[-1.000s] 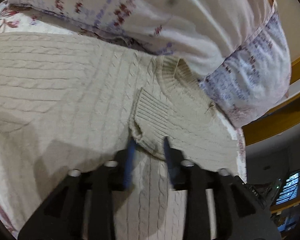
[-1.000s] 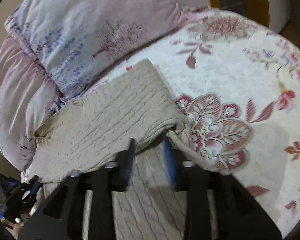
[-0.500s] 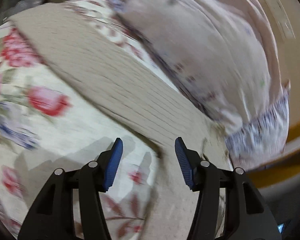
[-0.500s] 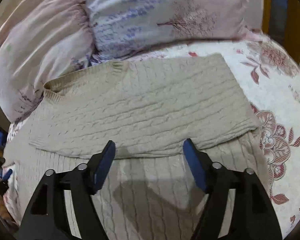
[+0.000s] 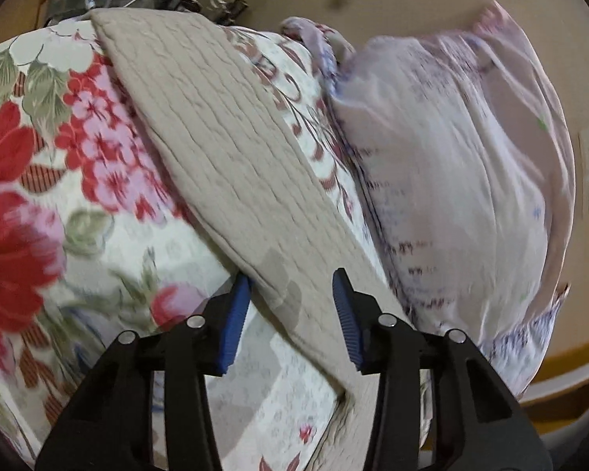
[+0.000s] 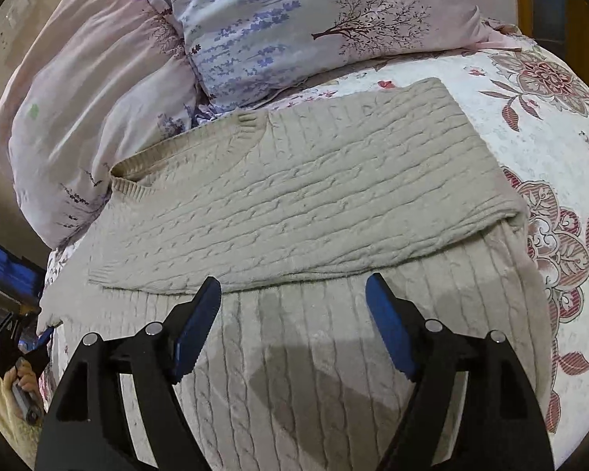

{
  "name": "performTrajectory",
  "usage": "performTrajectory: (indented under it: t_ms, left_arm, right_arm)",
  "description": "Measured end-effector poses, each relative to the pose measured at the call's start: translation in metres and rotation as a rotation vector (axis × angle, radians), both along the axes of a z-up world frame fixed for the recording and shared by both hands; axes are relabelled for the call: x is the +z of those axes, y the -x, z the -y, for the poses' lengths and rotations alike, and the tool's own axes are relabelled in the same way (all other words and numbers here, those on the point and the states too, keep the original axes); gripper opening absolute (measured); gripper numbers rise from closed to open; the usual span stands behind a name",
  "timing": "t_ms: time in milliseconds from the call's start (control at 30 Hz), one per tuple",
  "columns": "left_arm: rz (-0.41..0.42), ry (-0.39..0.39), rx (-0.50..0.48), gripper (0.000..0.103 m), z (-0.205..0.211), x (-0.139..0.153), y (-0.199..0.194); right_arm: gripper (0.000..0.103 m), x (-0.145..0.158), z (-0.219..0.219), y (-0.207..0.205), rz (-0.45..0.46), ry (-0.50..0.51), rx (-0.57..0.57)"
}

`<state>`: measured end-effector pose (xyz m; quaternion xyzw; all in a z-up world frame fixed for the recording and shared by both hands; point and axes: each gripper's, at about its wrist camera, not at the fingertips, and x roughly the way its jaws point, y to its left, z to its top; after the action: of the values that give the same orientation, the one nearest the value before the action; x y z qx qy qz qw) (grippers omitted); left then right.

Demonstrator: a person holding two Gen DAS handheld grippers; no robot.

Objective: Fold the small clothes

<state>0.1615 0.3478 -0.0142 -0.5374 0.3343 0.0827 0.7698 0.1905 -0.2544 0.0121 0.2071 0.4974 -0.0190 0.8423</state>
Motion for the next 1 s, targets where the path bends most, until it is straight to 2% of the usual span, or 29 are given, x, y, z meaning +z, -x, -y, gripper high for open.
performTrajectory:
  t_ms: [167,300,467,533,600,800,1000]
  left_arm:
    - [0.004,0.029,0.058,0.039,-0.021,-0.003,0.004]
    - [0.008,0.047,0.092,0.033,-0.035,-0.004,0.006]
    - [0.006,0.073,0.132,0.021,-0.052,-0.010,0.003]
    - [-0.006,0.060,0.135,0.007,-0.056,-0.011,0.001]
    - [0.000,0.060,0.133,0.006,-0.057,-0.011,0.000]
    - [0.103,-0.033,0.090,0.005,-0.035,0.031,-0.005]
    - [0.233,-0.096,-0.086,0.005,0.037,0.082,-0.027]
  right_arm:
    - [0.078,-0.001,-0.001,-0.002,0.003,-0.003,0.006]
    - [0.078,-0.001,0.000,-0.003,0.005,-0.006,0.011]
    - [0.078,0.001,0.001,-0.002,0.011,-0.009,0.011]
    - [0.078,0.002,0.003,0.000,0.015,-0.008,0.008]
    - [0.078,0.003,0.005,0.001,0.019,-0.009,0.005]
    - [0.078,0.008,0.011,0.004,0.039,-0.009,-0.003]
    - [0.078,0.011,0.011,0.006,0.050,-0.013,0.007]
